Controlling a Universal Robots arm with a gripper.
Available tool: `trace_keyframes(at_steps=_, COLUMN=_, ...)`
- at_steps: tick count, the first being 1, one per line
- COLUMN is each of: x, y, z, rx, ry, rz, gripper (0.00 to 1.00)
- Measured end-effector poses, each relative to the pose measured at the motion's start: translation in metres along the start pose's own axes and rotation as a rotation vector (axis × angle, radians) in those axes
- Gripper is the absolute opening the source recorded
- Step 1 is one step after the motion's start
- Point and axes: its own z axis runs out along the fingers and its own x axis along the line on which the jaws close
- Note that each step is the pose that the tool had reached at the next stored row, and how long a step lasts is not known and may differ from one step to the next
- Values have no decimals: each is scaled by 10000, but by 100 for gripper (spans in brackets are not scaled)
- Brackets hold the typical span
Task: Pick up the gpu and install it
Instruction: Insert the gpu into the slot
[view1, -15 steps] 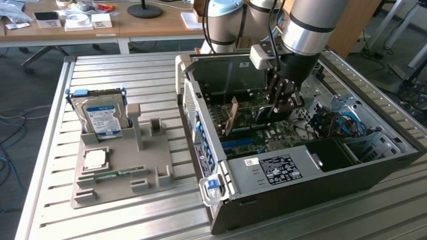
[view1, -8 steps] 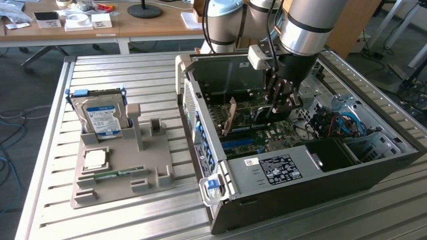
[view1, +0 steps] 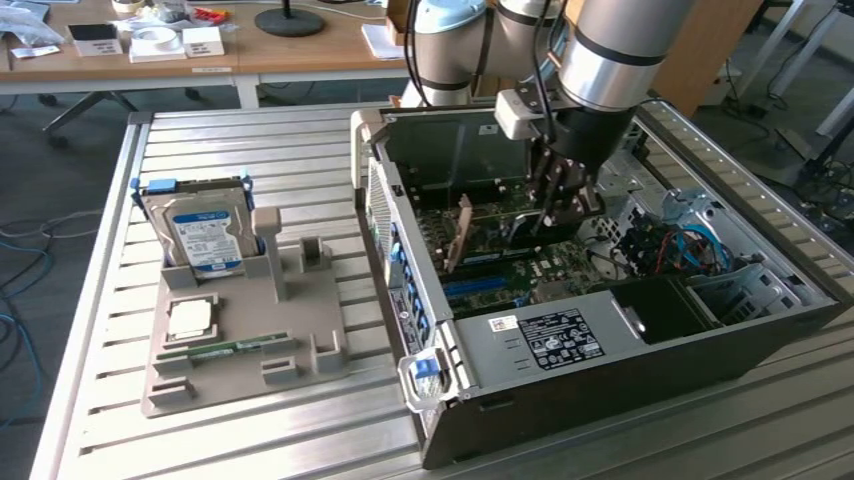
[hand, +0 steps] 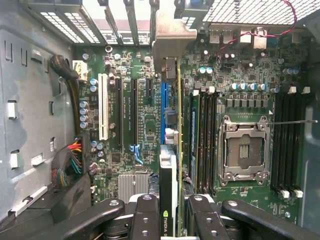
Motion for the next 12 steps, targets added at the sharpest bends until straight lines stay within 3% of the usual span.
trace_keyframes(at_steps=12, x=0, y=19, z=0, rx=0, ry=1, rz=1, gripper=27)
